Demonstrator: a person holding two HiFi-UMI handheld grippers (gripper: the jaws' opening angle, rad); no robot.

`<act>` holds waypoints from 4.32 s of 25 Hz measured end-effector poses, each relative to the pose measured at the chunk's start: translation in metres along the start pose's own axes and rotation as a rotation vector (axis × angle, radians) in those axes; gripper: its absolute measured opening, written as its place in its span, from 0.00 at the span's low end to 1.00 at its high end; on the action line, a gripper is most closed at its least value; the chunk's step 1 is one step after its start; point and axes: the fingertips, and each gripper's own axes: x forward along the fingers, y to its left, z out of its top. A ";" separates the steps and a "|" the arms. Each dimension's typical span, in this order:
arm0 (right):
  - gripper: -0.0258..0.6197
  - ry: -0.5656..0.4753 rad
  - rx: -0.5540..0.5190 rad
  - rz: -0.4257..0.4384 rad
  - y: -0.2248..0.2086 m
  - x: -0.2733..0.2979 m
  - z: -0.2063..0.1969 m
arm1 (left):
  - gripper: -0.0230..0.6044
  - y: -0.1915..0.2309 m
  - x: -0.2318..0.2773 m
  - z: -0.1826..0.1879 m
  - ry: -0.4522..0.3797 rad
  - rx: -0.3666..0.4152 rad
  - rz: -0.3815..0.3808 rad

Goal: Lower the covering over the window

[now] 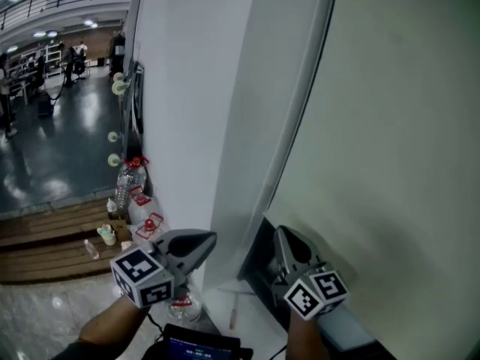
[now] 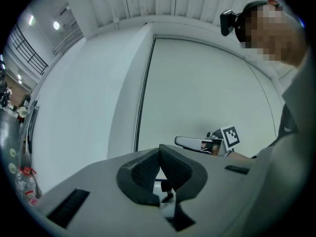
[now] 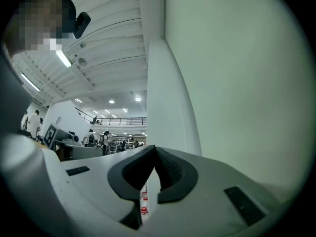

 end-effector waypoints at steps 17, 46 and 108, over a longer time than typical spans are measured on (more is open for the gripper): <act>0.13 0.043 -0.047 -0.124 -0.073 0.106 0.043 | 0.03 0.055 0.041 0.018 0.018 0.032 -0.066; 0.04 0.061 -0.140 0.032 -0.073 0.148 0.075 | 0.03 0.065 0.069 0.021 0.015 0.049 -0.084; 0.03 0.191 -0.165 0.109 0.050 0.039 -0.089 | 0.08 0.011 0.071 0.043 -0.028 0.070 -0.242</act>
